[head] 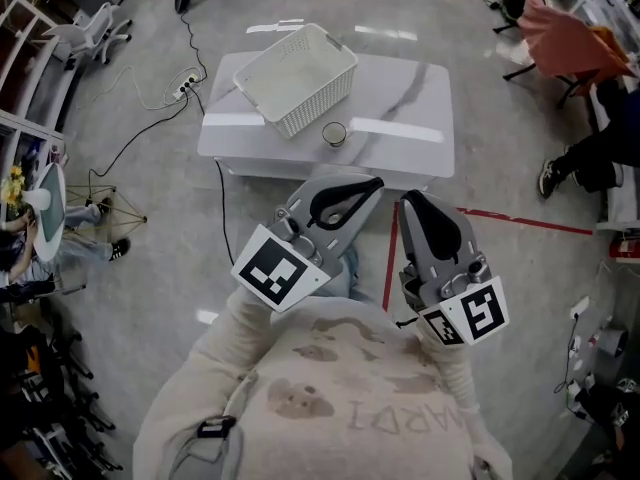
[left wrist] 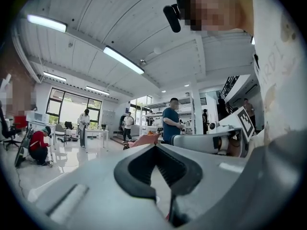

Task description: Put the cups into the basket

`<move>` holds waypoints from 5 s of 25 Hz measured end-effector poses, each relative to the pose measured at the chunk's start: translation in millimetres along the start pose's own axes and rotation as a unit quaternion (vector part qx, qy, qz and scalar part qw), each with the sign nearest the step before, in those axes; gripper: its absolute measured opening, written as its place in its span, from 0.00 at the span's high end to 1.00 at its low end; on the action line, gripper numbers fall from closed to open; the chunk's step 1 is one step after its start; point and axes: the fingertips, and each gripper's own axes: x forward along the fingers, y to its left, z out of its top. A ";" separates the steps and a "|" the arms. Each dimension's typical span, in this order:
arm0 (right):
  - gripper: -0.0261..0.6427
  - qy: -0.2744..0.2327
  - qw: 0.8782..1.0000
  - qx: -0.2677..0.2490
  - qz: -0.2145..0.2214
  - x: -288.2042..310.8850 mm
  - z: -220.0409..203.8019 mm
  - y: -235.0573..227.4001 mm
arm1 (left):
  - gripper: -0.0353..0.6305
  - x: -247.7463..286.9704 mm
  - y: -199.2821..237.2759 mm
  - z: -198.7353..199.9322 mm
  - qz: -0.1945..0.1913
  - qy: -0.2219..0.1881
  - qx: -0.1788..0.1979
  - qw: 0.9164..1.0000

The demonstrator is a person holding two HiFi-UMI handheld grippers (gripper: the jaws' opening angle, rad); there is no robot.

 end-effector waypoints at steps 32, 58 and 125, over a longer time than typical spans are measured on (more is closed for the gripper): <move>0.92 0.075 0.987 -0.005 0.142 275.0 -45.4 -122.2 | 0.93 54.1 255.1 -212.1 0.161 0.140 -0.132 0.968; 0.92 0.105 0.983 0.028 0.151 308.2 -202.6 -162.8 | 0.87 57.2 280.6 -493.7 0.111 0.405 -0.150 0.895; 0.92 0.052 0.965 0.035 0.256 331.2 -53.0 -177.6 | 0.89 46.6 310.3 -230.9 0.284 0.387 -0.171 0.860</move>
